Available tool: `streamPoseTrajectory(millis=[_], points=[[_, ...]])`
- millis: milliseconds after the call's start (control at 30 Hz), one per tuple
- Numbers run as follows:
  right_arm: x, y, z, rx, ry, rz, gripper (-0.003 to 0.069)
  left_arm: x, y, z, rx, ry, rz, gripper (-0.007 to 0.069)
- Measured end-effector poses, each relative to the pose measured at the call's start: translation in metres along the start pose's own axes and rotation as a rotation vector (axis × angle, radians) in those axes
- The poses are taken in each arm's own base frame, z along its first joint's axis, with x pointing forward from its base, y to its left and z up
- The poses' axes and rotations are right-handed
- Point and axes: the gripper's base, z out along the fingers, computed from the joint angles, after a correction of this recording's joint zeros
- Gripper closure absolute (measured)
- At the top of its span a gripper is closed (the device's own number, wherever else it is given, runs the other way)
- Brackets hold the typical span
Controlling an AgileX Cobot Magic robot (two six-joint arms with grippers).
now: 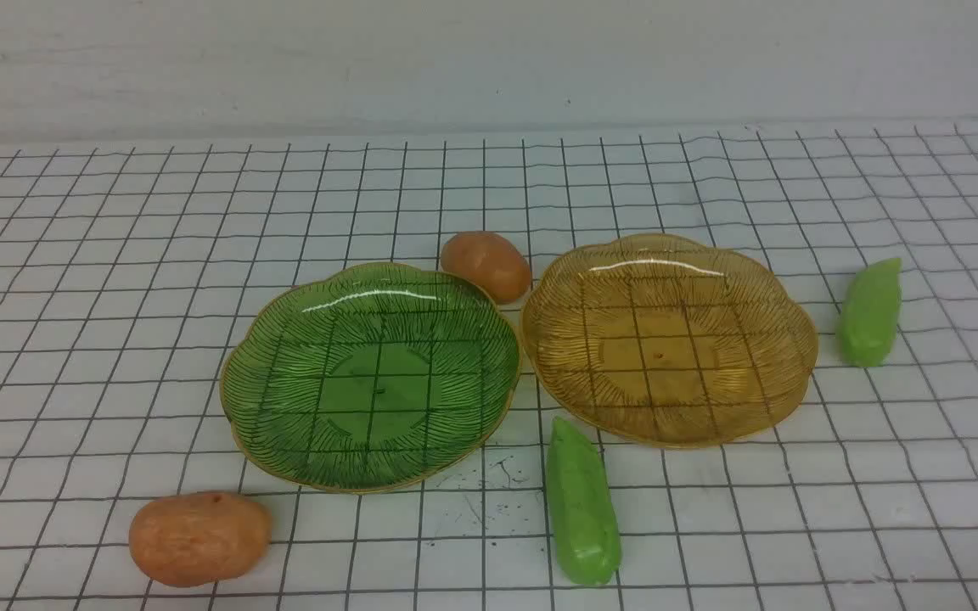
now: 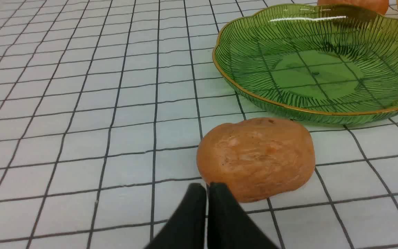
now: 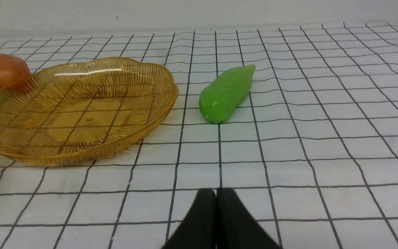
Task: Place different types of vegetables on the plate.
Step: 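Put the potatoes from the left side into the left plate with the left gripper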
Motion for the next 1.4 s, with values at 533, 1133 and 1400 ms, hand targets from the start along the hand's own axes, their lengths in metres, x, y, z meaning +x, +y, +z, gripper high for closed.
streamPoseTrajectory(millis=[533,1133,1400], points=[[0.0,0.0,0.0,0.0,0.0,-0.011,0.0674,0.0,0.001,0.0,-0.013,0.002,0.033,0.0632],[0.0,0.0,0.0,0.0,0.0,-0.011,0.0674,-0.023,-0.001,-0.003,0.064,-0.248,-0.432,0.0632],[-0.003,0.002,0.0,-0.03,-0.043,0.13,0.0674,-0.049,0.021,-0.017,0.009,-0.648,-0.808,0.0632]])
